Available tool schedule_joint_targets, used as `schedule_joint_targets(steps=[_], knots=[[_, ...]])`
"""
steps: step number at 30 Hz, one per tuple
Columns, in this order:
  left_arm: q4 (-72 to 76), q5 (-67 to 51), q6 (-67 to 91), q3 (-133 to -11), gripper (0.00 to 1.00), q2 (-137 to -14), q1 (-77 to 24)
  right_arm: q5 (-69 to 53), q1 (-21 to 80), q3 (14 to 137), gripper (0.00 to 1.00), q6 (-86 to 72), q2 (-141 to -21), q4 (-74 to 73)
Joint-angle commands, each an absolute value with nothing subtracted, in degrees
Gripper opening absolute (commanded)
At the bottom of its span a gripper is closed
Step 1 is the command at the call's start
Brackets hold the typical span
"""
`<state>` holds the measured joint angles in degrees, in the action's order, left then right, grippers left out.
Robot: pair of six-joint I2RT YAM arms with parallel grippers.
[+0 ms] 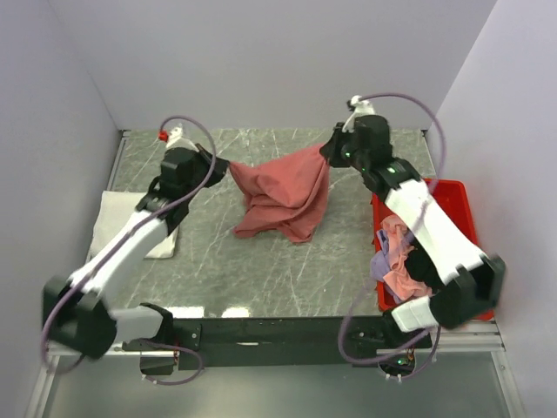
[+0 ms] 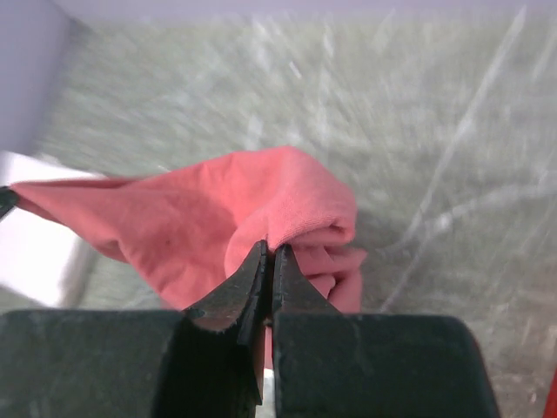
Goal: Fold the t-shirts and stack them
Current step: Flatten the tshirt out
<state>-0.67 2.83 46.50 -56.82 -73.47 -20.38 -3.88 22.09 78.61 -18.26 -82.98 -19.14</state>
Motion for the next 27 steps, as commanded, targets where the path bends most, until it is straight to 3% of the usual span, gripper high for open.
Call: schedule_joint_targets(steps=[1,6,9,16,22,27], knots=[[-2.4,10.3,42.4,-58.0,0.01,-61.9,-23.1,-2.2,24.4,79.6,0.0,-15.4,-70.6,-17.5],[-0.9,8.7,41.0,-57.3,0.01,-45.8,-23.9,-3.2,26.5,79.5,0.0,-16.0,-57.2,-17.4],[-0.4,4.8,39.6,-60.4,0.01,-40.4,-23.9,-10.0,27.0,81.4,0.0,-17.2,-51.3,-17.5],[-0.6,0.5,37.4,-68.5,0.01,-34.9,-23.9,-22.7,27.1,89.6,0.0,-21.6,-45.8,-20.1],[-2.9,4.4,36.2,-71.0,0.01,-35.4,-23.9,-19.1,27.1,90.4,0.0,-22.2,-45.8,-20.6],[-5.8,13.2,36.8,-68.7,0.01,-41.5,-23.9,-4.5,27.0,89.2,0.0,-20.1,-52.9,-21.4]])
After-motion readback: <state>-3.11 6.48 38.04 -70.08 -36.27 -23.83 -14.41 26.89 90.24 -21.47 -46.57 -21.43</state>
